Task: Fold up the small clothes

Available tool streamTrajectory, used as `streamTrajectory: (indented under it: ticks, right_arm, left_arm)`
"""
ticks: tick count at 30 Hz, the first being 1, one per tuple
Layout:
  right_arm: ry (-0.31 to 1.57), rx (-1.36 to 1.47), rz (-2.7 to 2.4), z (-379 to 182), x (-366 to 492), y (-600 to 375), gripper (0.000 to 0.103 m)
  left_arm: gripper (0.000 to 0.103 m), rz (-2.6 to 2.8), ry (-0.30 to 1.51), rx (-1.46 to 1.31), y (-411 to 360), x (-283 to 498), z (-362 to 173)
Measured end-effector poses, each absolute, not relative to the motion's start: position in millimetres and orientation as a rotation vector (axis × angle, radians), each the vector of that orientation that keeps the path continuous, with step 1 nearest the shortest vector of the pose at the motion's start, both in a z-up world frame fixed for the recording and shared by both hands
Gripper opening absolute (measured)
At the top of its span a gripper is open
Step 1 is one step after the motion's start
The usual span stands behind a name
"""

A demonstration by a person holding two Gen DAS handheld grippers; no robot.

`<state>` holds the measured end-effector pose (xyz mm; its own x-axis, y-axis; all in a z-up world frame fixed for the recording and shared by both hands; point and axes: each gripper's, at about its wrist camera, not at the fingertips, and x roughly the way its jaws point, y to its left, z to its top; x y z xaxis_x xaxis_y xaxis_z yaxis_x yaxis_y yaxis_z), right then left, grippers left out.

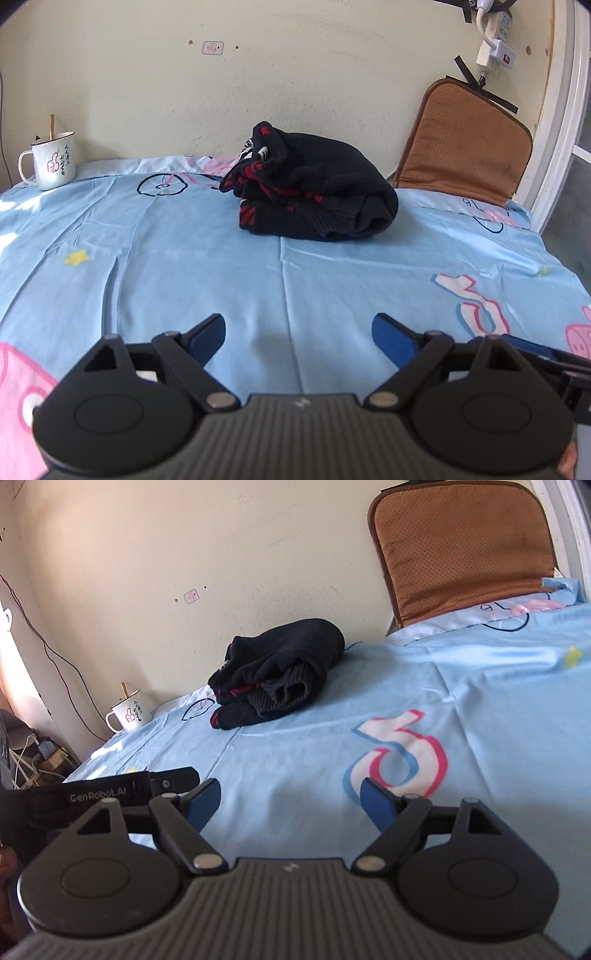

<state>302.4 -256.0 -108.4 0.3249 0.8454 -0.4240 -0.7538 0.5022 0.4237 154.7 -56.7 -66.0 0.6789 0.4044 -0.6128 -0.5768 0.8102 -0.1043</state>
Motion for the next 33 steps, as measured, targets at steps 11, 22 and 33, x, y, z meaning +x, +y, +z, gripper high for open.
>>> streamTrajectory:
  ticks: [11,22,33]
  right_arm:
    - [0.653,0.170,1.026,-116,291,-275,0.085]
    - [0.652,0.176,1.032,-118,292,-274,0.087]
    - [0.641,0.177,1.005,-117,290,-274,0.092]
  left_arm:
    - [0.092,0.641,0.623,-0.209,-86,138,-84]
    - [0.095,0.663,0.618,-0.196,-86,136,-85]
    - [0.103,0.663,0.637,-0.233,-81,138,-87]
